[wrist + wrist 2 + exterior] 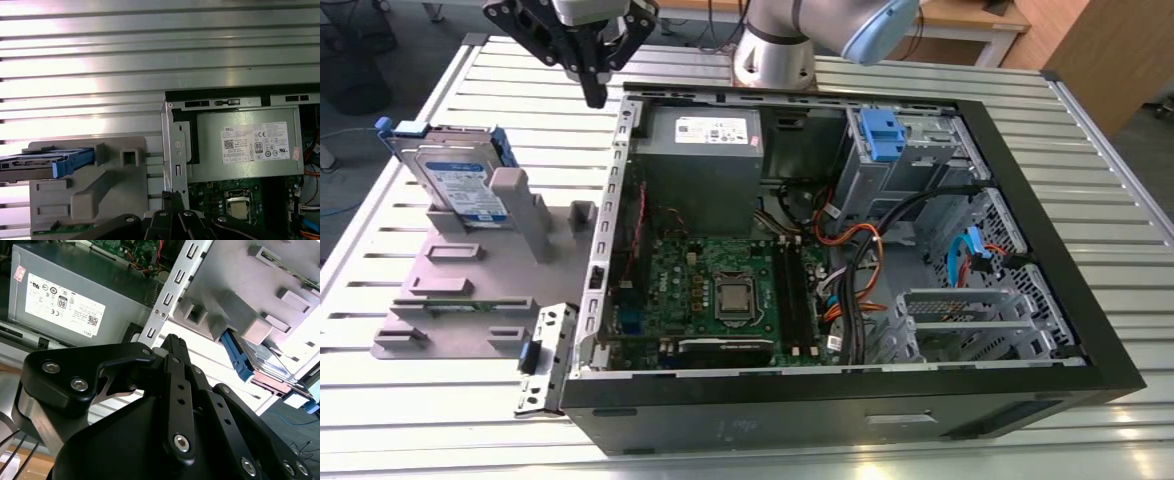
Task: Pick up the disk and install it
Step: 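Reach for the disk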
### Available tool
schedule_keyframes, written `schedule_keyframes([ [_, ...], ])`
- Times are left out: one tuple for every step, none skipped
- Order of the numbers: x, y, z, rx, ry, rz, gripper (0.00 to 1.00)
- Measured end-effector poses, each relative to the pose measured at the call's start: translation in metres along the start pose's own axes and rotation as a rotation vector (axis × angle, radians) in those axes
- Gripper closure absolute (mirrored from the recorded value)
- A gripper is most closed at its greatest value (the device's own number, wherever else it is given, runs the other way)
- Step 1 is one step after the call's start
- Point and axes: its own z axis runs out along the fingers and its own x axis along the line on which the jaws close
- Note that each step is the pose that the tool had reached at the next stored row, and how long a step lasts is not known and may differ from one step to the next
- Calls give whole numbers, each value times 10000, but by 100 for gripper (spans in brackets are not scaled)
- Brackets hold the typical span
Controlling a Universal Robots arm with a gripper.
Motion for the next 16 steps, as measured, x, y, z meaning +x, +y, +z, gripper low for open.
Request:
schedule_keyframes([
  [19, -1, 0, 1, 1, 0, 89],
  [38, -3, 1, 0, 1, -1, 89],
  [60, -5, 2, 0, 0, -1, 89],
  [83, -7, 2, 0, 0, -1, 89],
  [106, -9, 3, 0, 0, -2, 89],
  [129, -10, 4, 0, 0, -1, 89],
  [151, -12, 5, -1, 0, -1, 89],
  [171, -13, 5, 0, 0, 0, 89],
  [192, -15, 6, 0, 0, 0, 89],
  [214, -17, 6, 0, 1, -1, 89],
  [235, -19, 7, 0, 0, -1, 89],
  [258, -20, 8, 0, 0, -1, 89],
  [280, -22, 8, 0, 0, -2, 89],
  [301, -24, 9, 0, 0, -2, 89],
  [322, -25, 9, 0, 0, -2, 89],
  [344, -27, 10, 0, 0, -1, 89],
])
